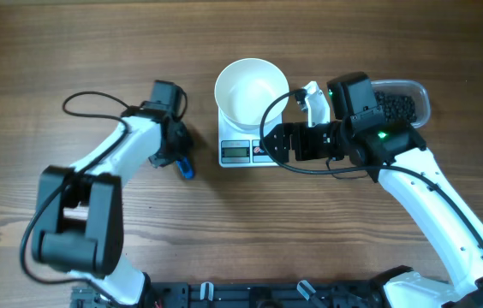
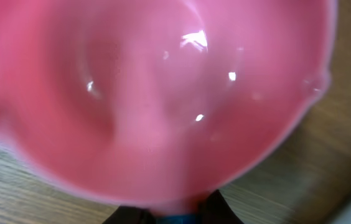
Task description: Scoop item into bowl and weigh 150g on scale
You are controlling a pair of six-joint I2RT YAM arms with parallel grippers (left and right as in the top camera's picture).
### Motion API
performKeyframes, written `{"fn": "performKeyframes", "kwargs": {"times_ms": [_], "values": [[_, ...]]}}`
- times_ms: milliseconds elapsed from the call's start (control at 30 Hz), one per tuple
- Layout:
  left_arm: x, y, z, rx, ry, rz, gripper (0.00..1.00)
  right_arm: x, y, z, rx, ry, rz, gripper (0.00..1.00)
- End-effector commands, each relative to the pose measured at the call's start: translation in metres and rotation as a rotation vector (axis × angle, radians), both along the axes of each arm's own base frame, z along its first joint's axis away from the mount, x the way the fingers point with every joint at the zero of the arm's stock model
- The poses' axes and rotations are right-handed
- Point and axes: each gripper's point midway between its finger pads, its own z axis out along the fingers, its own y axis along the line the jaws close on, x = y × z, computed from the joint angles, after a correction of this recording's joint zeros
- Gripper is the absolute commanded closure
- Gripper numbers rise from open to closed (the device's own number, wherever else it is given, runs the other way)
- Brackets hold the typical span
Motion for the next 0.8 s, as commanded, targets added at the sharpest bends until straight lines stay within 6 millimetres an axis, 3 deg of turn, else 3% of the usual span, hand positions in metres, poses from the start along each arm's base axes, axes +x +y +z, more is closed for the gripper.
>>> {"fn": "performKeyframes", "kwargs": {"times_ms": [0, 133, 267, 333, 400, 500, 533, 567, 667, 767], "values": [[0.019, -0.005, 0.056, -0.196, -0.156, 0.046, 0.86, -0.003, 0.008, 0.012, 0.062, -0.004, 0.011, 0.03], [0.036, 0.001, 0.133, -0.460, -0.363, 0.110, 0.86, 0.005, 0.032, 0.042, 0.255, 0.030, -0.016, 0.02], [0.045, -0.016, 0.180, -0.652, -0.479, 0.074, 0.87, 0.003, 0.066, 0.065, 0.353, 0.023, -0.007, 0.02], [0.048, -0.026, 0.194, -0.721, -0.516, 0.016, 0.88, -0.002, 0.083, 0.060, 0.327, 0.017, -0.020, 0.02], [0.049, -0.016, 0.185, -0.636, -0.525, 0.014, 0.86, -0.008, 0.093, 0.047, 0.255, -0.029, 0.004, 0.02], [0.035, 0.040, 0.140, -0.269, -0.429, 0.137, 0.84, -0.026, 0.107, 0.026, 0.164, -0.035, 0.060, 0.05], [0.026, 0.070, 0.125, -0.089, -0.389, 0.191, 0.85, -0.031, 0.112, 0.015, 0.131, -0.024, 0.066, 0.07], [0.024, 0.085, 0.115, 0.006, -0.368, 0.195, 0.87, -0.035, 0.119, 0.004, 0.111, 0.003, 0.070, 0.07], [0.016, 0.082, 0.071, 0.015, -0.252, 0.163, 0.95, -0.040, 0.128, -0.017, 0.079, 0.047, 0.084, 0.08], [0.006, 0.075, 0.019, 0.020, -0.113, 0.141, 0.96, -0.040, 0.129, -0.028, 0.060, 0.067, 0.082, 0.09]]}}
